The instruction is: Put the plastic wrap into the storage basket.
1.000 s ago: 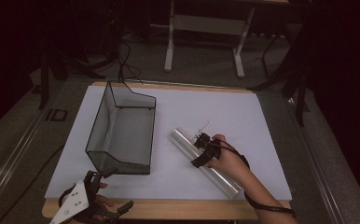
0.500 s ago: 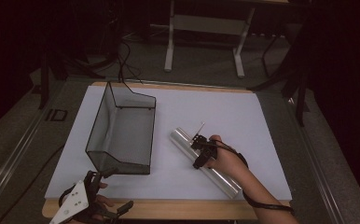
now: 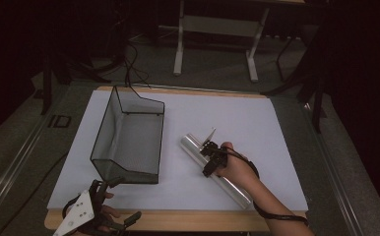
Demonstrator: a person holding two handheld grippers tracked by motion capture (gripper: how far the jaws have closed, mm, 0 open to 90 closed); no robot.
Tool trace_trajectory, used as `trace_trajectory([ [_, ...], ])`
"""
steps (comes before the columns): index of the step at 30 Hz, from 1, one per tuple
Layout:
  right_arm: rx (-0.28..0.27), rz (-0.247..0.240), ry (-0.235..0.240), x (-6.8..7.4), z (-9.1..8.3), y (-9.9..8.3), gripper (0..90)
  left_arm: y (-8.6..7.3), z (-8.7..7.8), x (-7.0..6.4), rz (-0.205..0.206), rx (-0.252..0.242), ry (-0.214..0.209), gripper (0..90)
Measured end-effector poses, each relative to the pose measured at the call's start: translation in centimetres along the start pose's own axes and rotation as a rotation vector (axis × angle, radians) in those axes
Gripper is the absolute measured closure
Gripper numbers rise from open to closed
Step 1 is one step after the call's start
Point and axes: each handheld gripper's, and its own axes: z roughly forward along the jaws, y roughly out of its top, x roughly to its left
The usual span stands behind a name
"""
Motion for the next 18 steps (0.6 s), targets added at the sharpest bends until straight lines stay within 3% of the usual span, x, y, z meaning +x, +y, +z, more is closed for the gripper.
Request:
trace_trajectory([
  [4, -0.008, 0.04, 0.036, -0.5, -0.4, -0.1, 32.2, 0.0, 0.0, 0.0, 0.002, 0.001, 0.001, 1.1],
  [5, -0.04, 0.061, 0.059, -0.9, -1.1, -0.2, 32.3, 0.0, 0.0, 0.1, 0.003, 0.005, 0.001, 1.1],
  [10, -0.071, 0.081, 0.071, -1.1, -2.1, -0.1, 32.3, 0.0, 0.1, 0.0, 0.004, 0.007, 0.0, 1.1],
  [13, -0.128, 0.129, 0.109, -1.7, -3.7, 0.1, 32.3, 0.0, 0.0, -0.1, 0.006, 0.002, 0.002, 1.1],
  [18, -0.16, 0.149, 0.138, -2.2, -5.0, 0.5, 32.3, 0.0, 0.1, -0.1, 0.003, -0.001, 0.005, 1.1],
])
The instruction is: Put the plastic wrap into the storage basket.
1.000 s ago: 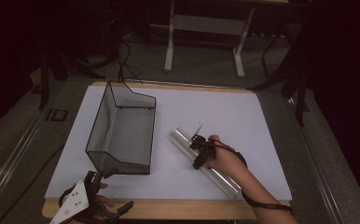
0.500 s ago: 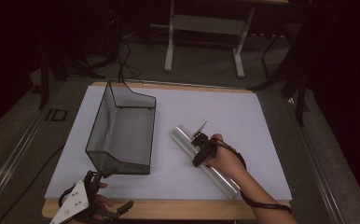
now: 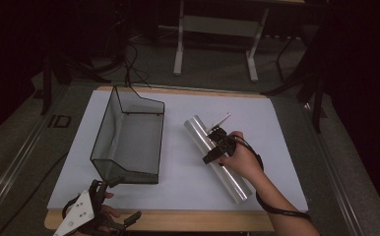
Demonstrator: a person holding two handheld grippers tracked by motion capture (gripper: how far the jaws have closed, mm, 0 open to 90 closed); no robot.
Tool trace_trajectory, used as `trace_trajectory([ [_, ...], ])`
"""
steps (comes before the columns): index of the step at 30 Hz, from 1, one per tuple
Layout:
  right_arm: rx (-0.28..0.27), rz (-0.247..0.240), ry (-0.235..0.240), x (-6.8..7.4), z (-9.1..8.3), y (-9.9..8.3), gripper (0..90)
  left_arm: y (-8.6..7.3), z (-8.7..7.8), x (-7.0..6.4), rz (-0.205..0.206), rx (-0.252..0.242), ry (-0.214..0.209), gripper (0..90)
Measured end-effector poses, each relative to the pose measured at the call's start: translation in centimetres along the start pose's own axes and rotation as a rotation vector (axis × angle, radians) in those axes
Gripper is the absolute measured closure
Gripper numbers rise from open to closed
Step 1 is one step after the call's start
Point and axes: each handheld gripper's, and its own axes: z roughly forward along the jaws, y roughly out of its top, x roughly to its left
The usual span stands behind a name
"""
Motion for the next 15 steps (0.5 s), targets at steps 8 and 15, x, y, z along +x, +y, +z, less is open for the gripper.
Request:
trace_trajectory([
  [8, -0.142, 0.058, 0.065, 0.0, -3.4, 1.8, 32.4, 0.0, 0.1, -0.1, 0.001, -0.003, -0.006, 1.1],
  [15, -0.234, 0.085, 0.122, 0.4, -5.0, 3.4, 32.4, 0.0, 0.1, -0.2, 0.011, -0.011, -0.011, 1.1],
])
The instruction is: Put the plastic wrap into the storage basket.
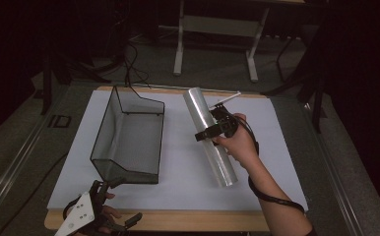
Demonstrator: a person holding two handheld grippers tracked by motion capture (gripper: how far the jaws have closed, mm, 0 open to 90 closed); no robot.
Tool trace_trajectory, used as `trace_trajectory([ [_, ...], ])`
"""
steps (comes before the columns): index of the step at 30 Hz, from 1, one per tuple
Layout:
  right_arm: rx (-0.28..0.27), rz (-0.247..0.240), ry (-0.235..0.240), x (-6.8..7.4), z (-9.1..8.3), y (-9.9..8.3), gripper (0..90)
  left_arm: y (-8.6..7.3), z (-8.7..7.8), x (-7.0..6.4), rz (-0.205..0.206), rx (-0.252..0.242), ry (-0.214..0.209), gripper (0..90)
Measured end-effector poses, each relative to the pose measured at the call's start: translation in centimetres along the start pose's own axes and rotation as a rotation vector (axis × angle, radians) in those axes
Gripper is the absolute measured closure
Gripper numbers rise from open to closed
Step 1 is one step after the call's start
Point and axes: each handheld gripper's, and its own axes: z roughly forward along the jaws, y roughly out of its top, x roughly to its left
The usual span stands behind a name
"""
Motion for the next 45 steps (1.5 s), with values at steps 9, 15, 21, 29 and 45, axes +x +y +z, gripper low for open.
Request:
trace_trajectory([
  [9, -0.138, 0.099, 0.053, 1.0, -0.7, 3.2, 32.4, -0.1, 0.0, -0.2, 0.018, -0.003, 0.001, 1.1],
  [15, -0.227, 0.139, 0.093, 1.8, -1.0, 4.9, 32.3, -0.2, 0.1, -0.2, 0.014, 0.01, 0.0, 1.1],
  [21, -0.298, 0.162, 0.113, 2.6, -1.2, 6.3, 32.3, -0.4, 0.2, 0.0, 0.012, 0.017, 0.024, 1.1],
  [29, -0.399, 0.179, 0.078, 4.0, -1.4, 7.5, 32.4, -0.7, 0.6, 0.0, 0.008, 0.035, 0.027, 1.1],
  [45, -0.568, 0.197, 0.17, 8.0, 2.0, 9.2, 32.3, -1.4, 1.3, -0.2, -0.001, 0.053, -0.01, 1.1],
])
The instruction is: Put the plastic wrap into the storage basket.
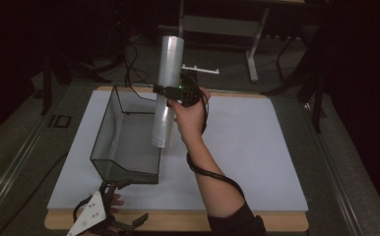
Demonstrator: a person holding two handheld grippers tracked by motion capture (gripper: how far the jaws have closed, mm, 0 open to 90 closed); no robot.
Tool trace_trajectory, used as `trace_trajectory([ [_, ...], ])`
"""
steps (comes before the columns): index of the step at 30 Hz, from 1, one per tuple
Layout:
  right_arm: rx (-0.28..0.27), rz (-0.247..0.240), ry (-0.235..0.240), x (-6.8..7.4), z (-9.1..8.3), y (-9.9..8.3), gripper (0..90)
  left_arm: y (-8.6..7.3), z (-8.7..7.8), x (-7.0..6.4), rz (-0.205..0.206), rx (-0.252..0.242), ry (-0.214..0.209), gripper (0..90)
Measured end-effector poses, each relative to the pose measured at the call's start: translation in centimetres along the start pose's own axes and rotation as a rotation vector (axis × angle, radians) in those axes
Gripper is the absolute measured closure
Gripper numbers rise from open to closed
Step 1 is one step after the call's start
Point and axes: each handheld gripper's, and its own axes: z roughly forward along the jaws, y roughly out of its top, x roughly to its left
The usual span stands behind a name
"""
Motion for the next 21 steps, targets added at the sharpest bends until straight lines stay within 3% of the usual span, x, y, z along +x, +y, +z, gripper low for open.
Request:
trace_trajectory([
  [5, 0.001, 0.031, 0.001, -0.1, 1.9, -1.9, 32.4, -0.2, 0.0, -0.1, 0.007, 0.009, -0.004, 1.1],
  [9, 0.028, 0.014, -0.016, -0.2, 3.4, -3.3, 32.4, -0.2, 0.0, 0.0, 0.003, 0.007, -0.005, 1.1],
  [13, 0.042, 0.053, 0.006, -0.6, 4.6, -4.7, 32.3, -0.2, 0.1, 0.2, 0.003, -0.002, -0.017, 1.0],
  [16, 0.075, 0.041, 0.004, -0.7, 5.5, -5.7, 32.4, -0.3, 0.0, 0.3, 0.004, 0.006, -0.007, 1.1],
  [21, 0.121, 0.075, 0.002, -1.2, 6.5, -7.1, 32.3, -0.3, 0.0, 0.3, 0.006, 0.01, -0.007, 1.1],
])
